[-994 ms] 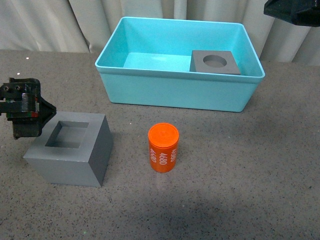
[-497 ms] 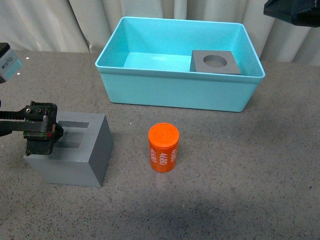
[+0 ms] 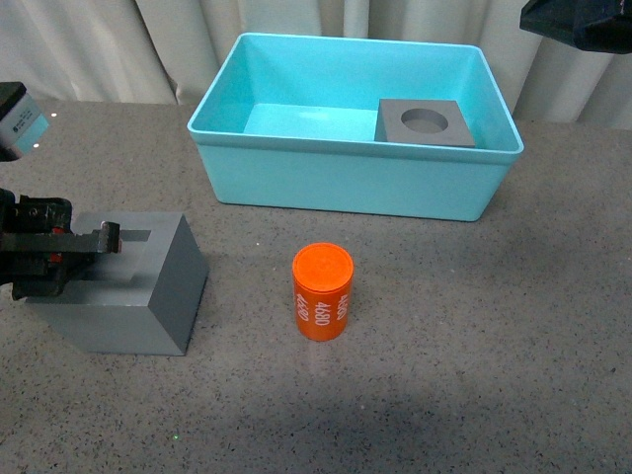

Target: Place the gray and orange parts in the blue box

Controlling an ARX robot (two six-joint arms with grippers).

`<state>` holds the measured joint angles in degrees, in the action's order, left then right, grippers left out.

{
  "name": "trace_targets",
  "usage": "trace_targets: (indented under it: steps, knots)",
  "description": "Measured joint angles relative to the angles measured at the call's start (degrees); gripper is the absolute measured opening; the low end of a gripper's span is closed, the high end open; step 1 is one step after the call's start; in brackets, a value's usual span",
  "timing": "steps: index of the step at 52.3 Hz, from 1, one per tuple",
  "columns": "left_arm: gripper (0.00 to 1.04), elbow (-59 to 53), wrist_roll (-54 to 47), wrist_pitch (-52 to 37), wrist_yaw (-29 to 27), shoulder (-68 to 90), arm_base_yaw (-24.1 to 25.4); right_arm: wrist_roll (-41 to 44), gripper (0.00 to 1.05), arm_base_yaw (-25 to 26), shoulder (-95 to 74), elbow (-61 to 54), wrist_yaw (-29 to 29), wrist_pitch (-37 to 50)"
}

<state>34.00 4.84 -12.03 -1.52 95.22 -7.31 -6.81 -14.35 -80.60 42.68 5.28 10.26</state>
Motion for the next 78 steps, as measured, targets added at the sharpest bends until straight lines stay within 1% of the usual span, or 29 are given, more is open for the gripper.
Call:
trace_targets:
  steps: [8,15,22,28,33,38,46,51,58,78]
  knots:
    - [0.18,0.0,1.4,1.1,-0.2,-2.7,-0.4,0.0,0.95,0.0,0.0,0.0,0.0,0.0]
    - [0.18,1.3,2.9,3.7,0.2,-7.3,-1.7,0.0,0.95,0.0,0.0,0.0,0.0,0.0]
    - [0.18,5.2,4.2,4.8,0.1,-10.3,-3.3,0.0,0.95,0.0,0.0,0.0,0.0,0.0]
    - [0.18,11.3,5.1,4.7,-0.3,-10.4,-4.8,0.0,0.95,0.0,0.0,0.0,0.0,0.0]
    - [0.18,19.1,5.8,3.9,-1.5,-6.5,-6.4,0.0,0.95,0.0,0.0,0.0,0.0,0.0]
    - [0.18,28.0,5.9,4.2,-2.5,1.4,-7.9,0.0,0.95,0.0,0.0,0.0,0.0,0.0]
    - [0.18,38.2,5.7,5.6,-4.0,12.2,-8.7,0.0,0.95,0.0,0.0,0.0,0.0,0.0]
    - [0.18,42.8,5.2,7.3,-4.7,17.4,-8.7,0.0,0.95,0.0,0.0,0.0,0.0,0.0]
    - [0.18,45.0,4.2,8.5,-5.4,21.5,-8.6,0.0,0.95,0.0,0.0,0.0,0.0,0.0]
    - [0.18,44.6,3.8,8.2,-3.4,24.0,-8.4,0.0,0.95,0.0,0.0,0.0,0.0,0.0]
